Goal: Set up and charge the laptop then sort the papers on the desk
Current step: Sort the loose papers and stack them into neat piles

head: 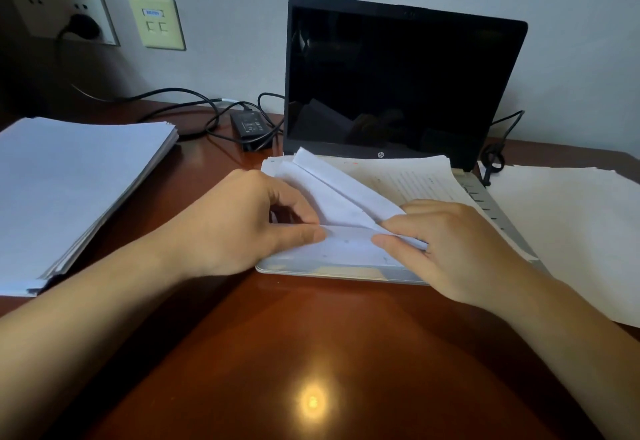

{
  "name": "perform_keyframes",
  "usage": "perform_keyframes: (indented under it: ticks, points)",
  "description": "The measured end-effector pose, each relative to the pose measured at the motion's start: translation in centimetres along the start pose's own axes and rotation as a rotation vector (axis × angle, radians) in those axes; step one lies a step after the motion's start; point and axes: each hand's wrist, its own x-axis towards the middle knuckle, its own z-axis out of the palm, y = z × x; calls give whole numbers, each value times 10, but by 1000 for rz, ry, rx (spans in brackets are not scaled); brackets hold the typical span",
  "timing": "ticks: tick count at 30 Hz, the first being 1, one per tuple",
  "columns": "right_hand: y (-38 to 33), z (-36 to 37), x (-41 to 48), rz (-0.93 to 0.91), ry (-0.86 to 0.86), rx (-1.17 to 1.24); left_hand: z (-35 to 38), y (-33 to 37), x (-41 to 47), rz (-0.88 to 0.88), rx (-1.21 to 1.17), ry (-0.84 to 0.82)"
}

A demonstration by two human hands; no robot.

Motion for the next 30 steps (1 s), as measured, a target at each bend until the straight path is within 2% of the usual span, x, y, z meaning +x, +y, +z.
perform_keyframes:
  ticks: [3,7,10,12,14,17,19,25,30]
  points:
    - [0,0,0,7,-11,4,2,-3,1,55,100,22]
    - [3,3,0,-2,-22,-3,4,-5,1,129,90,146]
    - [11,3,1,73,29,-62,3,-4,1,317,263,277]
    - [17,0,1,172,109,-119,-1,-2,0,446,394,251]
    - [22,-3,0,246,156,-124,-5,-4,0,534,489,133]
    - [21,-5,-2,251,167,-79,-6,-9,0,485,498,-68]
    - [18,-6,-1,254,132,-58,-5,-12,0,452,476,-105]
    - [13,-6,-1,232,124,-17,-6,-19,2,408,412,-76]
    - [13,-4,-2,80,18,69,-8,-18,5,329,283,59]
